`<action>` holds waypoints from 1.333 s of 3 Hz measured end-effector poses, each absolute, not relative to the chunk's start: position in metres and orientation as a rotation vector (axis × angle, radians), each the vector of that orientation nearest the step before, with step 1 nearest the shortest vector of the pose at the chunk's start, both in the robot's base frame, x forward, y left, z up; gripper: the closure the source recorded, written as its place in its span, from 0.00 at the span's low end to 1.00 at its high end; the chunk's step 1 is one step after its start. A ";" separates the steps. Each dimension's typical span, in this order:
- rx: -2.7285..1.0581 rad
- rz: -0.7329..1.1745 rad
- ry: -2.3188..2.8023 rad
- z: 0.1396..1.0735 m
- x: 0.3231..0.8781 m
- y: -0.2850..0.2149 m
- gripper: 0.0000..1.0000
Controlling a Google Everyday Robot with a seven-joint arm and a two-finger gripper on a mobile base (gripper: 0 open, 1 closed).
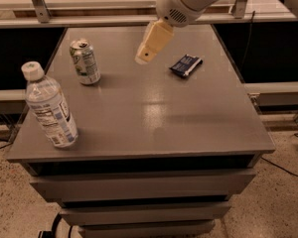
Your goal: Move 7up can near blue plastic bottle
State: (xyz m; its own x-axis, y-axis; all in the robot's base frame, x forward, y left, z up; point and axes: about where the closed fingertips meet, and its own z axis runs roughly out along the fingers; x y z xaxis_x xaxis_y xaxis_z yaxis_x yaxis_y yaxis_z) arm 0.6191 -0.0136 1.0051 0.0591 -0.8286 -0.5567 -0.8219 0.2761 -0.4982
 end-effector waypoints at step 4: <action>-1.521 0.340 1.674 0.955 0.635 0.123 0.00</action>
Offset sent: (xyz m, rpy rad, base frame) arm 0.0176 0.1489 -0.0498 0.1953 0.1340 0.1633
